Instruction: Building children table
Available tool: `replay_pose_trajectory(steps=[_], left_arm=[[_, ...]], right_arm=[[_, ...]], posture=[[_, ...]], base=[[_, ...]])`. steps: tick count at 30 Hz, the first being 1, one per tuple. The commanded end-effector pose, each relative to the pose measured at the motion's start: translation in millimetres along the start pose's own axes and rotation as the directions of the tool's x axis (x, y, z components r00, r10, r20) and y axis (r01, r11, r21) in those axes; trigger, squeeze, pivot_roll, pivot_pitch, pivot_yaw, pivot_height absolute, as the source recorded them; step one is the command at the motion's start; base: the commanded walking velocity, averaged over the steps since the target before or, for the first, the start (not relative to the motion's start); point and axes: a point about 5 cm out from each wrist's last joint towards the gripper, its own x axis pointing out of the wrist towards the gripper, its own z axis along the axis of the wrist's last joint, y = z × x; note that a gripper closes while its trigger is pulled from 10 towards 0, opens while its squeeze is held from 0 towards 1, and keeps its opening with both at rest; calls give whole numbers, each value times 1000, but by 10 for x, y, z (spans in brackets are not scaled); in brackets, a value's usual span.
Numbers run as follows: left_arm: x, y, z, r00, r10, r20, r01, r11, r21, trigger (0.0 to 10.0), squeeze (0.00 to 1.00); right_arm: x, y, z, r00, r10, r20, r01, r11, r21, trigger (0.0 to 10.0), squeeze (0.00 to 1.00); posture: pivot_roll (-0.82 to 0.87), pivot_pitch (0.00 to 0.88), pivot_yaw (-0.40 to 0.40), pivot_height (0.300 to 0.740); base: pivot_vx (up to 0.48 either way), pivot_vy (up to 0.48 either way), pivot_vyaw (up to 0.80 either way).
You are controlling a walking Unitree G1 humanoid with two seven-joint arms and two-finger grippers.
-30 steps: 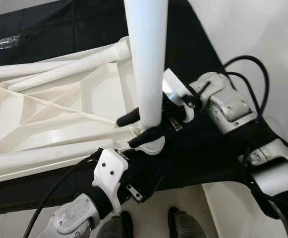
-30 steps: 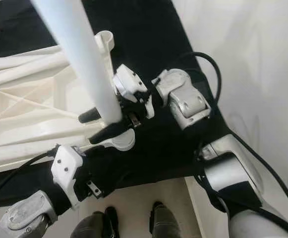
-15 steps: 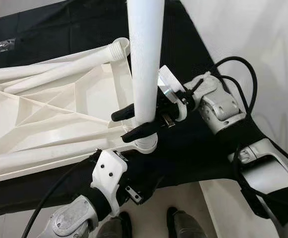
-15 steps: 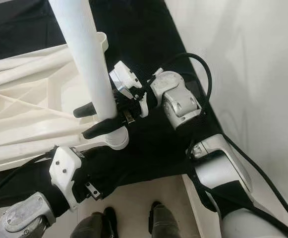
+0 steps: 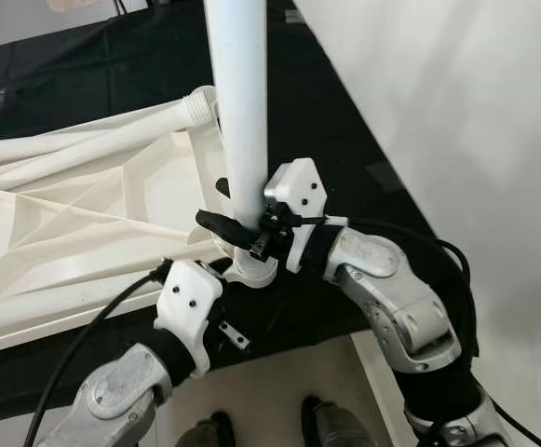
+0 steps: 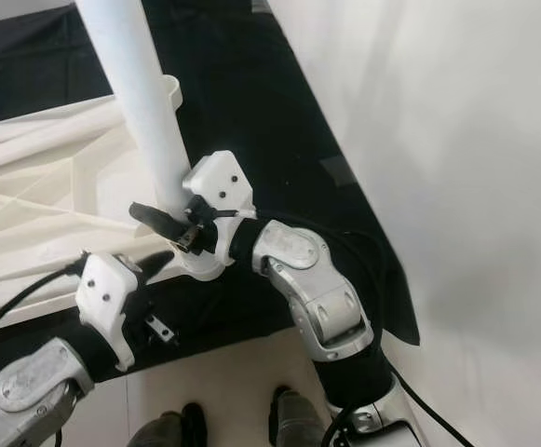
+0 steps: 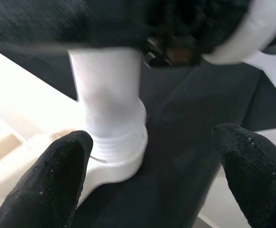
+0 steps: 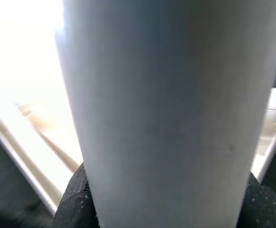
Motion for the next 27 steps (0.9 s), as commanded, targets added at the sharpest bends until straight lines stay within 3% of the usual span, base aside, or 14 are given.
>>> replay_pose_trajectory(steps=[1, 8, 11, 13, 15, 16, 18, 19, 20, 23, 27], left_arm=[[-25, 87, -25, 1000, 20, -20, -19, 999, 36, 10000, 0], [-16, 223, 47, 998, 60, 9, -61, 995, 78, 10000, 0], [-2, 312, 132, 996, 76, 41, -80, 991, 104, 10000, 0], [16, 432, 310, 990, 86, 110, -100, 987, 125, 10000, 0], [16, 432, 310, 990, 86, 110, -100, 987, 125, 10000, 0], [8, 497, 454, 984, 80, 161, -100, 987, 122, 10000, 0], [8, 497, 454, 984, 80, 161, -100, 987, 122, 10000, 0], [-6, 550, 600, 974, 67, 217, -93, 989, 112, 10000, 0], [-6, 550, 600, 974, 67, 217, -93, 989, 112, 10000, 0], [-8, 657, 1009, 930, -19, 366, -19, 995, 100, 10000, 0], [60, 686, 1171, 909, -116, 401, 79, 991, 107, 10000, 0]], right_arm=[[-85, -53, -711, 954, -113, -278, 168, 969, 181, 10000, 0], [-114, 15, -748, 934, -190, -304, 243, 958, 149, 10000, 0], [-115, 14, -769, 921, -221, -320, 273, 953, 129, 10000, 0], [-93, 1, -806, 911, -242, -333, 296, 948, 119, 10000, 0], [-93, 1, -806, 911, -242, -333, 296, 948, 119, 10000, 0], [-80, -4, -822, 907, -252, -337, 305, 945, 114, 10000, 0], [-80, -4, -822, 907, -252, -337, 305, 945, 114, 10000, 0], [-67, -6, -838, 905, -256, -341, 309, 945, 110, 10000, 0], [-67, -6, -838, 905, -256, -341, 309, 945, 110, 10000, 0], [-27, -2, -863, 900, -266, -345, 318, 943, 100, 10000, 0], [-4, 6, -867, 899, -273, -342, 323, 941, 97, 10000, 0]], posture=[[-17, 261, 43, 740], [-17, 236, 45, 740], [-15, 210, 44, 740], [-9, 189, 45, 740], [-9, 189, 45, 740], [-9, 184, 46, 740], [-9, 184, 46, 740], [-10, 176, 48, 740], [-10, 176, 48, 740], [-10, 165, 53, 740], [-8, 157, 59, 740]], base=[[0, 0, 0], [0, 0, 0], [0, 0, 0], [0, 0, 0], [0, 0, 0], [0, 0, 0], [0, 0, 0], [0, 0, 0], [0, 0, 0], [0, 0, 0], [0, 0, 0]])
